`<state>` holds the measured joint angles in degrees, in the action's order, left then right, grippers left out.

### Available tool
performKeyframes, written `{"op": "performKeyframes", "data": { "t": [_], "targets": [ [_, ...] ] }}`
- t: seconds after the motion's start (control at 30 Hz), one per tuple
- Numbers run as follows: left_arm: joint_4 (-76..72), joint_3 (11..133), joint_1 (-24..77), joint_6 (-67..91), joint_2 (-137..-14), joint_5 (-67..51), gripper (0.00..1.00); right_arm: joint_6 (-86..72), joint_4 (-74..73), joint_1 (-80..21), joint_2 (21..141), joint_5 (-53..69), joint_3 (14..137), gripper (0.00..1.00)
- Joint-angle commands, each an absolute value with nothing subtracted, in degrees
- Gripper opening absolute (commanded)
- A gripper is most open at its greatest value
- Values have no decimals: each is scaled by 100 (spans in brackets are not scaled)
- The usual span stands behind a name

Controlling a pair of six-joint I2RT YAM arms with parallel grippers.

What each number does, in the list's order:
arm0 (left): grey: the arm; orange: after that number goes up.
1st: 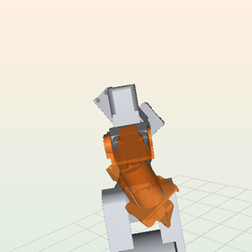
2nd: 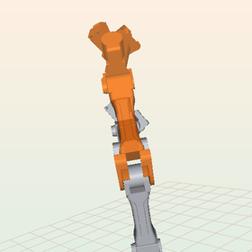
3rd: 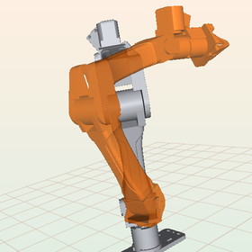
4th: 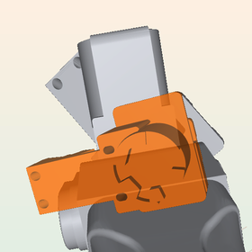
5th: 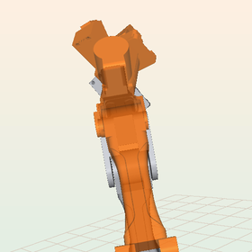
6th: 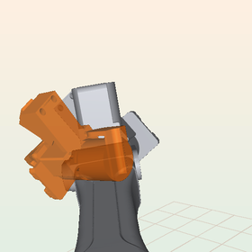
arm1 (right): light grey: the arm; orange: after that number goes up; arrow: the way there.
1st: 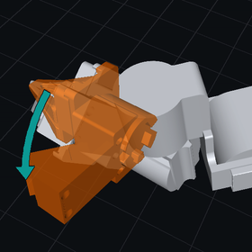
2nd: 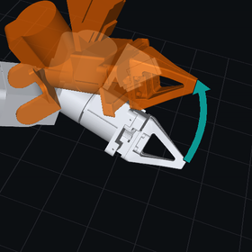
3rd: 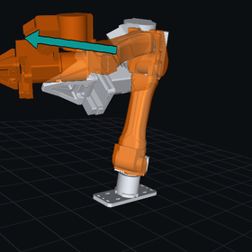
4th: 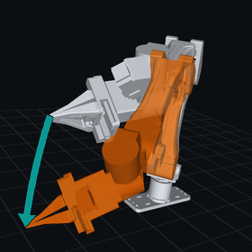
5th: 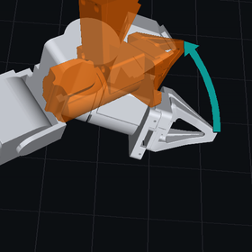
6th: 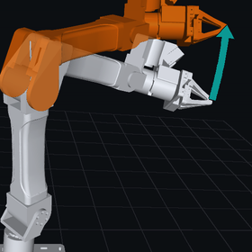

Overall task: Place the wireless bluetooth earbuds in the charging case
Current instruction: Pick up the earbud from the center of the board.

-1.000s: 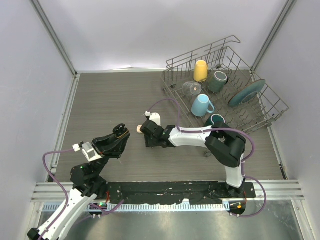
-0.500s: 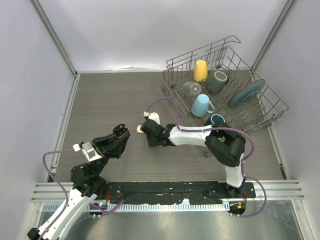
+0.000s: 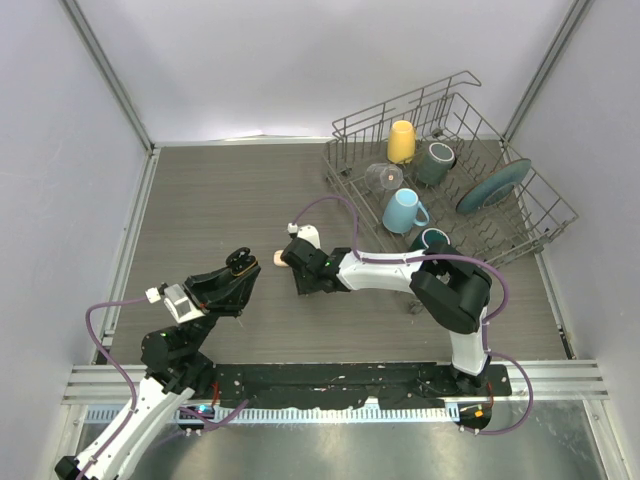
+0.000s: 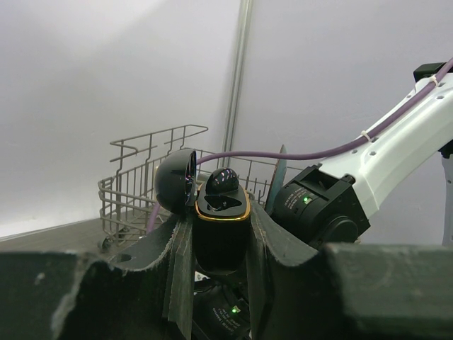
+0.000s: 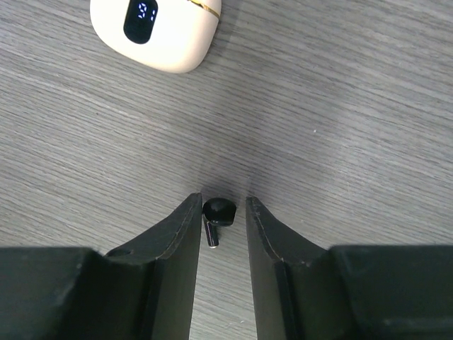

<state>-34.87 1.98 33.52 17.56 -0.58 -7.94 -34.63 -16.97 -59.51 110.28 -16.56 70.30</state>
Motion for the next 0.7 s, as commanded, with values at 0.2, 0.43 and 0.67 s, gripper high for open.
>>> {"op": "performKeyframes", "data": {
  "t": [0.2, 0.43, 0.67],
  "targets": [
    [-3551, -18, 3340, 1731, 246, -721, 0, -3507, -2188, -5985, 11179, -1538, 7260, 36],
    [-3542, -18, 3340, 1731, 246, -721, 0, -3454, -2267, -5994, 11311, -1503, 7356, 34],
    [-3533, -18, 3340, 1723, 246, -729, 0, -3244, -2303, -5994, 11382, -1538, 7462, 33]
  ]
}}
